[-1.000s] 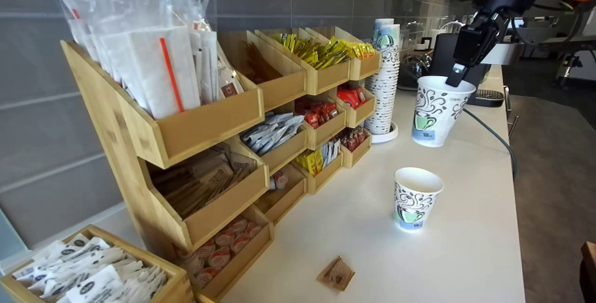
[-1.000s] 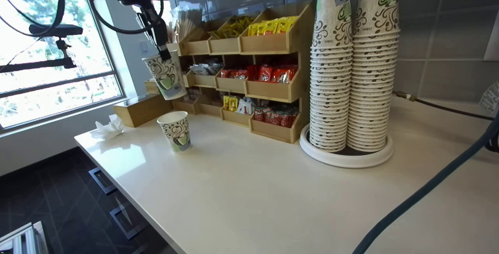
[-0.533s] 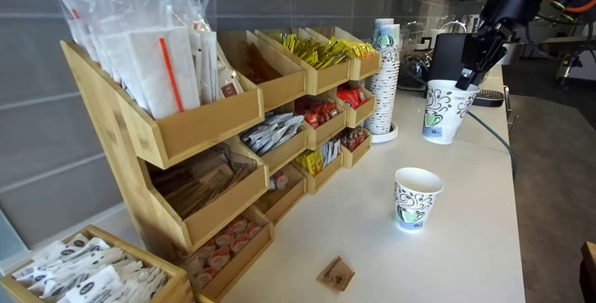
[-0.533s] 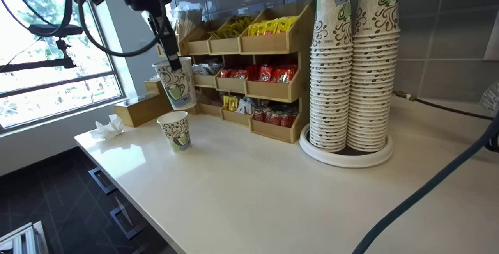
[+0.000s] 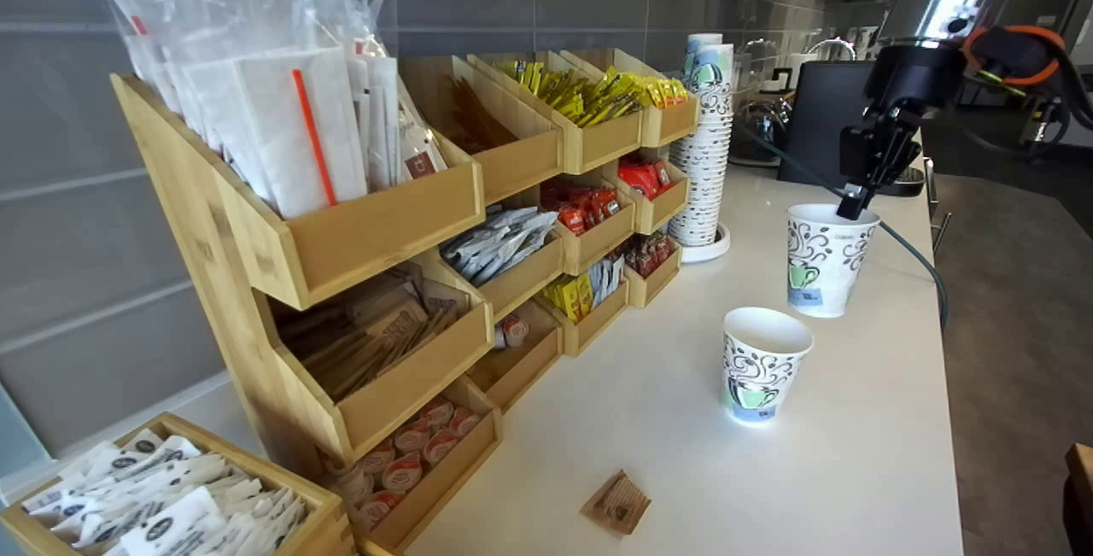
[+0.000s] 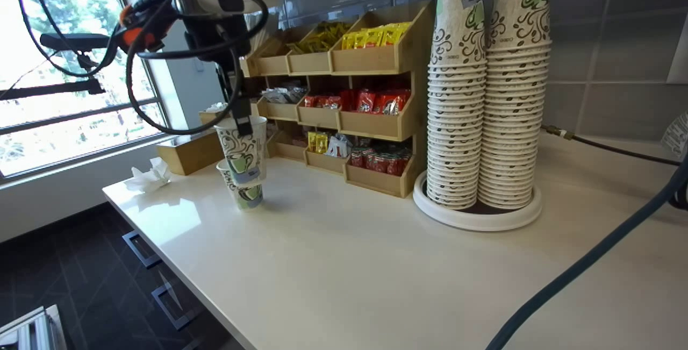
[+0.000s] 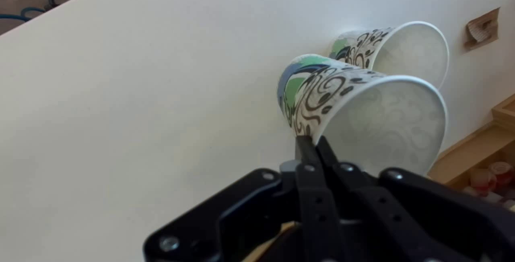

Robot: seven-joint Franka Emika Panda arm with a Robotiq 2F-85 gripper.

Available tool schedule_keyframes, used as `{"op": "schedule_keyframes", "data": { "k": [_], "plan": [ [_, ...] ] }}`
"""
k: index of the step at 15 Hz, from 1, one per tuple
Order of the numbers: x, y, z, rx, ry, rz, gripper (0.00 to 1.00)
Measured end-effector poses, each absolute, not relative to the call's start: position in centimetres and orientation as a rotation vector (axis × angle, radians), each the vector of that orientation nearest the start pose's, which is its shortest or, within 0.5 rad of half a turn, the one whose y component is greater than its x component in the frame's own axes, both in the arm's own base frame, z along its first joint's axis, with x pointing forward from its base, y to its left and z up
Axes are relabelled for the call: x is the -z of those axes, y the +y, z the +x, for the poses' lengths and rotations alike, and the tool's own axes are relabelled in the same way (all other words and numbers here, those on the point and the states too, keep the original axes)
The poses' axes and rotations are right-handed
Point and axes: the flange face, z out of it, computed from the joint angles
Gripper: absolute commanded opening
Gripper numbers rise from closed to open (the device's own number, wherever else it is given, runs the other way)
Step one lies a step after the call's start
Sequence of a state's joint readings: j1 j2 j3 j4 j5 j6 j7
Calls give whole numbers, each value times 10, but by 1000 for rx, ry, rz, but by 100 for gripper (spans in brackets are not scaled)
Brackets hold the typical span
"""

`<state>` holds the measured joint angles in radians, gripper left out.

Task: Take a cup out of another

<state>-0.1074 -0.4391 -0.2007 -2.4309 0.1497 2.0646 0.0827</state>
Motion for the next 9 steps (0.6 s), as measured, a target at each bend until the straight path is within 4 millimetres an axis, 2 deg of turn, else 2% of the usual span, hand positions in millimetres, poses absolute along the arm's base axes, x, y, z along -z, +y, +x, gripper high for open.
{"op": "schedule_keyframes", "data": {
  "k": [5,9],
  "plan": [
    [-442,-122,409,44,621,-2869,1],
    [-427,-122,415,65,612,-2884,1]
  ]
}}
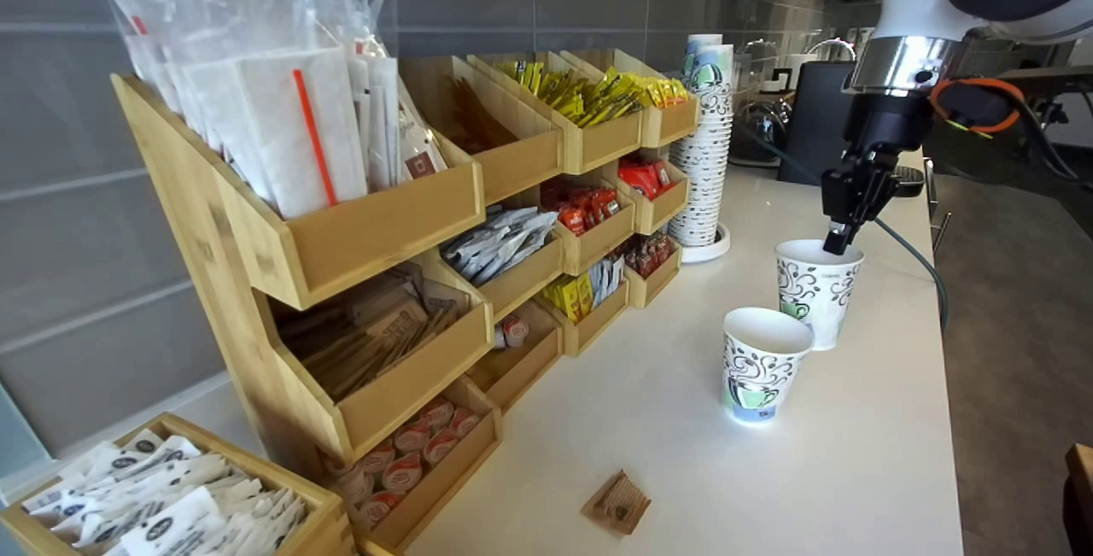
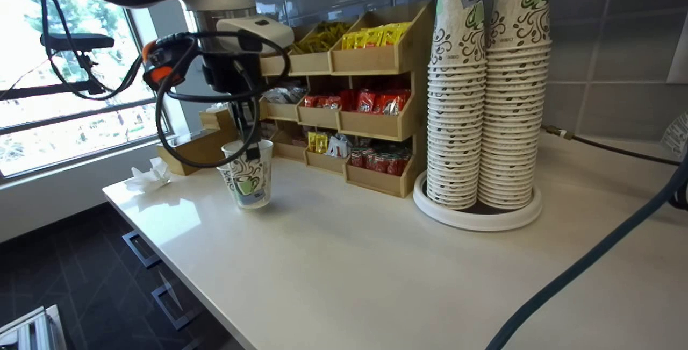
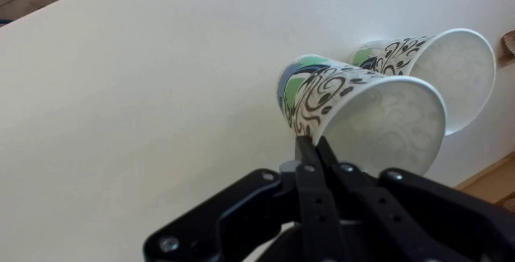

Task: Take a cup out of another

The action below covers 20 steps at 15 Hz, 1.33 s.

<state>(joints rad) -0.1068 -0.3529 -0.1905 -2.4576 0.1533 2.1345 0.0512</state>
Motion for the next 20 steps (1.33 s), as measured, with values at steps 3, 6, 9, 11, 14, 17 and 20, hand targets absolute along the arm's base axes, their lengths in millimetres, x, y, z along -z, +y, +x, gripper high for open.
{"op": "schedule_keyframes", "data": {
  "k": [3,6,9,11,14,17,20],
  "plan": [
    [-420,-123,418,88,604,-2895,1],
    [-413,-123,418,118,584,-2905,1],
    [-410,-123,418,140,571,-2911,1],
    [-407,-123,417,149,567,-2913,1],
    [-403,-124,417,166,555,-2919,1],
    [-397,-123,416,173,553,-2923,1],
    [-390,-123,415,168,556,-2926,1]
  ]
}}
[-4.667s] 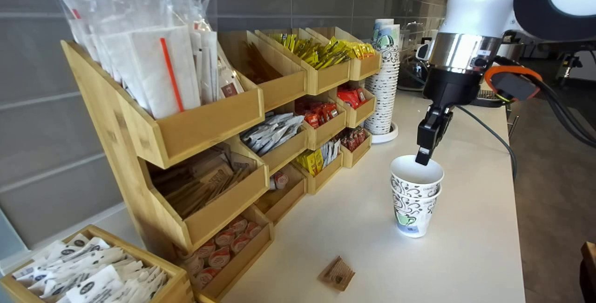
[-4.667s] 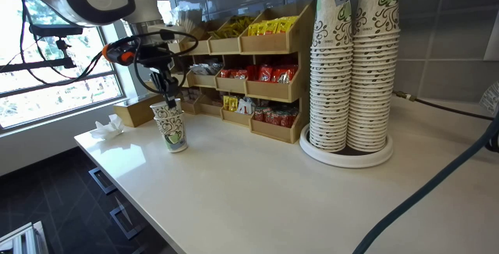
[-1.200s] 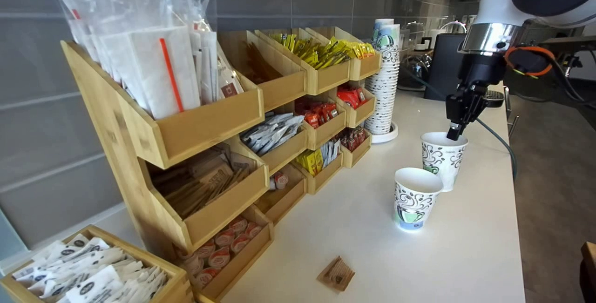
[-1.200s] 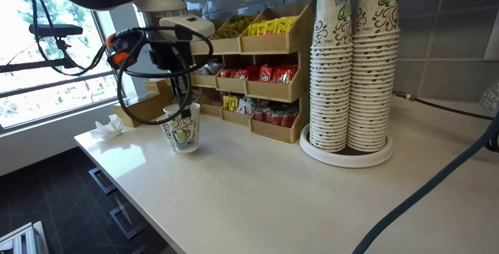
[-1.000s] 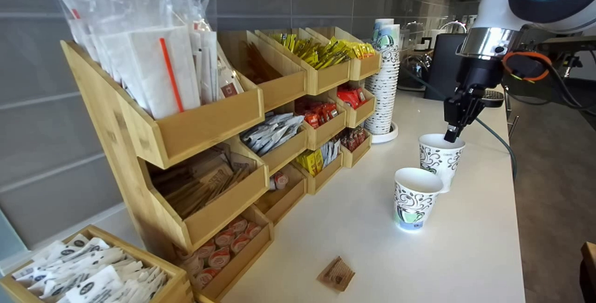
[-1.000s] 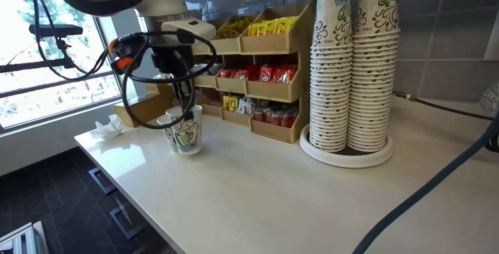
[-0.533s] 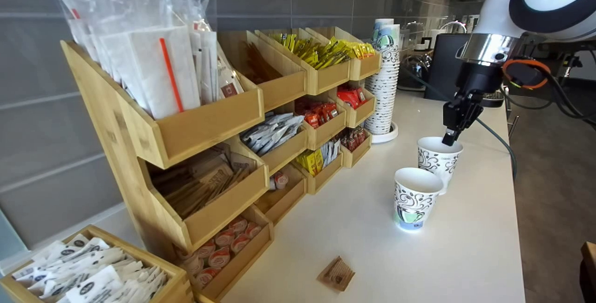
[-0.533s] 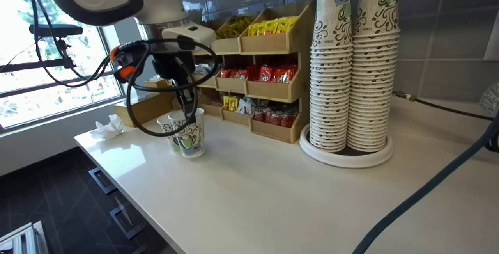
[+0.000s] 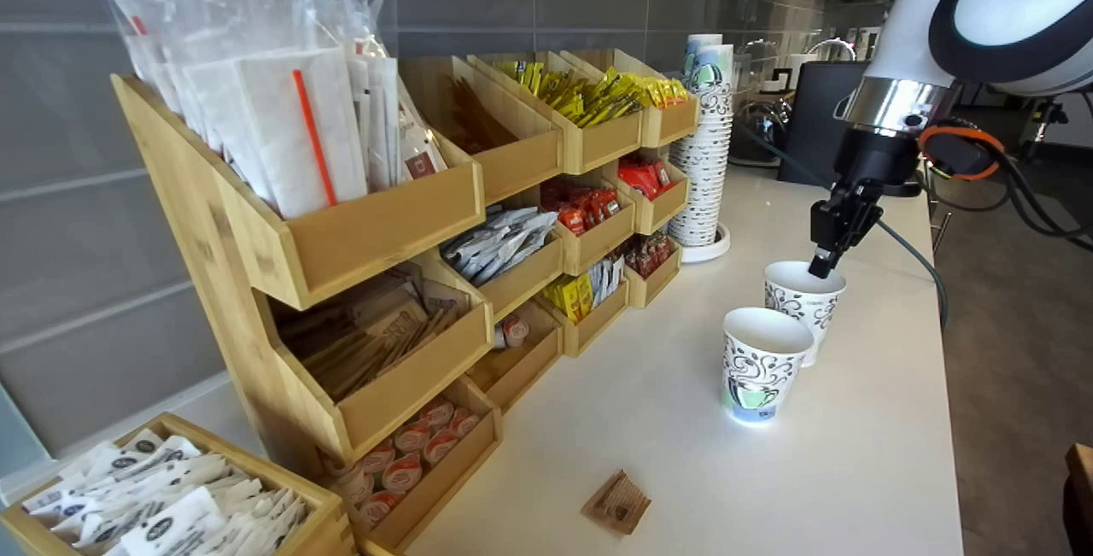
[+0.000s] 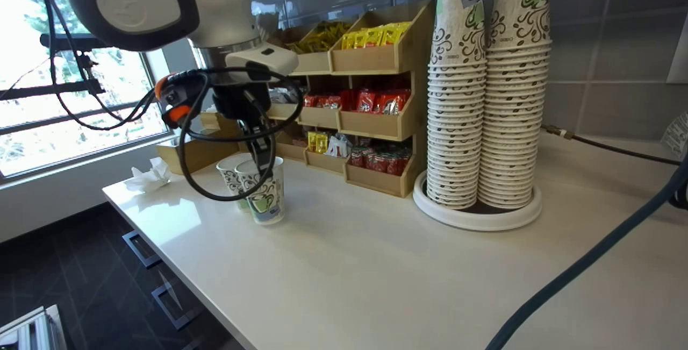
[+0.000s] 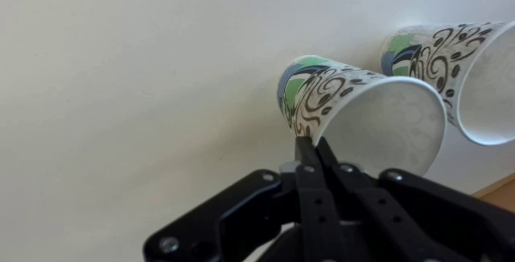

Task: Take a cup out of another

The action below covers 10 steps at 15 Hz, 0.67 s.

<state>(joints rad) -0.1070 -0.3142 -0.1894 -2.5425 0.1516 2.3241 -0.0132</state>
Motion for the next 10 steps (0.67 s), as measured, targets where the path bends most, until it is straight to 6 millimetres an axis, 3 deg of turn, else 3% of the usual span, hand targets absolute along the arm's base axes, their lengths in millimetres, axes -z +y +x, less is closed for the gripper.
{"op": "schedule_keyframes", "data": {
  "k": [5,6,8,10],
  "plan": [
    [-380,-123,417,161,560,-2932,1],
    [-379,-123,417,160,560,-2933,28],
    [-376,-123,416,157,561,-2933,36],
    [-374,-122,415,156,562,-2934,50]
  ]
}}
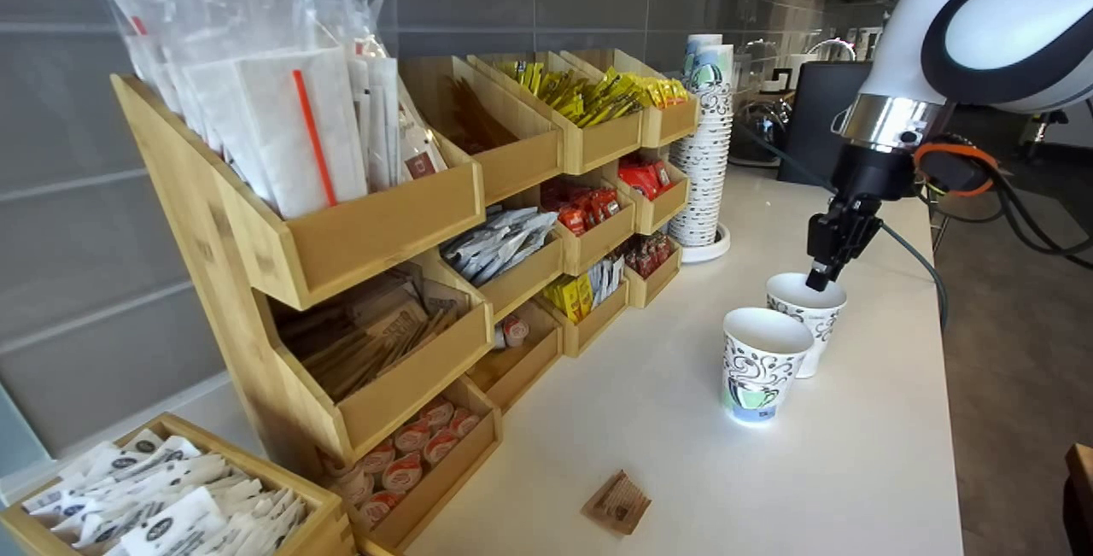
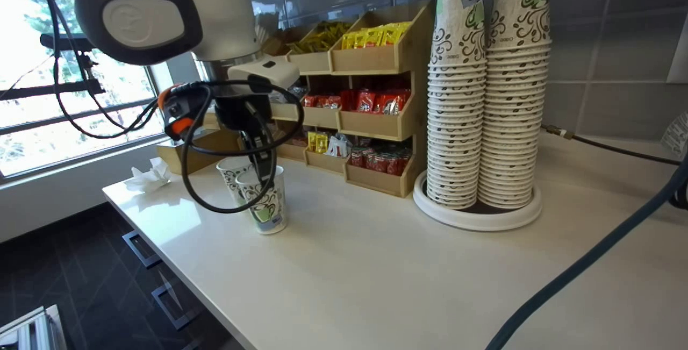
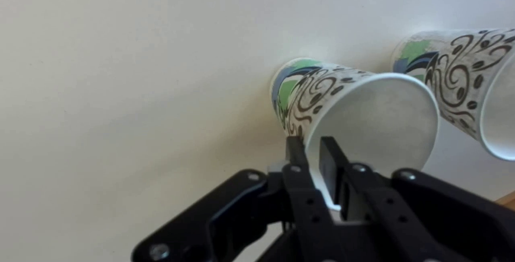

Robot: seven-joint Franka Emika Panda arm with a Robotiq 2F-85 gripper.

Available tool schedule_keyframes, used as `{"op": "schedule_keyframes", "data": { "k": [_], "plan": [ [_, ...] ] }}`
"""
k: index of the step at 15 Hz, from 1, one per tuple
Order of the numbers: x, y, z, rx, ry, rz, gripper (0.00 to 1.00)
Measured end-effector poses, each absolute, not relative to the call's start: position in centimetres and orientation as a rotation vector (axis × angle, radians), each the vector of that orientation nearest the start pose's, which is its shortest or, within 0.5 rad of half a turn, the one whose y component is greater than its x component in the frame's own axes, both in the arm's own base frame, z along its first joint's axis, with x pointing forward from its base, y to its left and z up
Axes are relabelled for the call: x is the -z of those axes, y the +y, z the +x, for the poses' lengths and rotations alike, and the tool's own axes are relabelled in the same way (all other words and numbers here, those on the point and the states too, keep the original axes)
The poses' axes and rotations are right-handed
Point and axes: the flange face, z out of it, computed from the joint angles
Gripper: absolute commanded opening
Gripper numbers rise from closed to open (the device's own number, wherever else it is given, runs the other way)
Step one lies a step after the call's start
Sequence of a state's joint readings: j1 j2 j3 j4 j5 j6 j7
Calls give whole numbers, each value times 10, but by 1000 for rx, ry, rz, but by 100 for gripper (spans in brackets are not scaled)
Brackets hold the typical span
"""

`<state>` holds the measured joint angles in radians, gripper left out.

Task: Take a cup out of another

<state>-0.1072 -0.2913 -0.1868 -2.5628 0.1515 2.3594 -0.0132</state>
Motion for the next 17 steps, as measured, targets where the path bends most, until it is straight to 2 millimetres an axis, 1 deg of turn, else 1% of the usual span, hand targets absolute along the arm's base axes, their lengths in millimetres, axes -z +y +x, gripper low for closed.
{"op": "schedule_keyframes", "data": {
  "k": [2,5,7,8,10,14,15,17],
  "plan": [
    [-374,-122,415,158,562,-2934,62],
    [-375,-123,415,163,559,-2937,84],
    [-380,-123,414,178,554,-2941,98],
    [-384,-123,414,192,549,-2945,100],
    [-396,-122,412,230,528,-2962,100],
    [-435,-113,402,302,467,-3028,100],
    [-442,-111,400,319,462,-3030,100],
    [-441,-111,399,315,464,-3029,100]
  ]
}}
